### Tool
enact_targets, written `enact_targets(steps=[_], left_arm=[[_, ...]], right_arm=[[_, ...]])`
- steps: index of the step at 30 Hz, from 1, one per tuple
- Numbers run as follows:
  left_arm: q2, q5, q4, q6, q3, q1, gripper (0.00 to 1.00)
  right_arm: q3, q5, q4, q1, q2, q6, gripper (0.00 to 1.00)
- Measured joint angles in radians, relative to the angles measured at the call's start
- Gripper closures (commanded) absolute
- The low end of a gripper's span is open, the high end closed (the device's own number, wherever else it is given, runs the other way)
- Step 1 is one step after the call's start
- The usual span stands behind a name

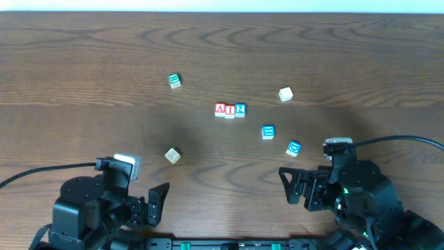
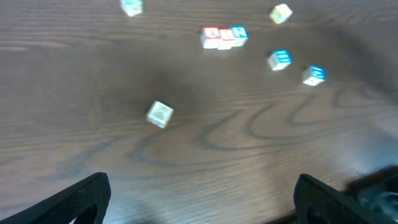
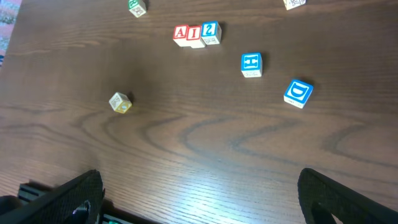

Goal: Spell out Ai2

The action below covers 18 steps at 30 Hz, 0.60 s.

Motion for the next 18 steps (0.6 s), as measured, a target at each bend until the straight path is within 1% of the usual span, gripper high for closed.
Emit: enact_targets(steps=[3, 5, 8, 10, 14, 15, 17, 18], left_arm=[[-0.006, -0.081, 0.029, 0.007, -0.001, 0.004, 0.05], [-0.021, -0.14, 0.086, 0.011, -0.003, 0.024, 0.05], [-0.062, -0.209, 0.193, 0.015, -0.031, 0.09, 0.05], [-0.106, -0.243, 0.267, 0.017, -0.082, 0.147, 0.04], [-0.206, -0.269, 0.396, 0.018, -0.249, 0.23, 0.05], [-0.239, -0.269, 0.439, 0.018, -0.317, 0.247, 0.05], [-0.276, -0.272, 0.485, 0.018, -0.4, 0.259, 0.05], [-0.306, -0.273, 0.536, 0.018, -0.47, 0.261, 0.04]], right_arm=[[0.0, 0.0, 0.0, 0.0, 0.0, 0.0, 0.01], [0.0, 0.0, 0.0, 0.0, 0.0, 0.0, 0.01], [0.0, 0.0, 0.0, 0.0, 0.0, 0.0, 0.01], [0.0, 0.0, 0.001, 0.0, 0.0, 0.0, 0.01], [-0.001, 0.0, 0.0, 0.0, 0.0, 0.0, 0.01], [-0.002, -0.001, 0.001, 0.0, 0.0, 0.0, 0.01], [-0.002, -0.001, 0.0, 0.0, 0.0, 0.0, 0.01], [-0.002, 0.0, 0.002, 0.0, 0.0, 0.0, 0.01]])
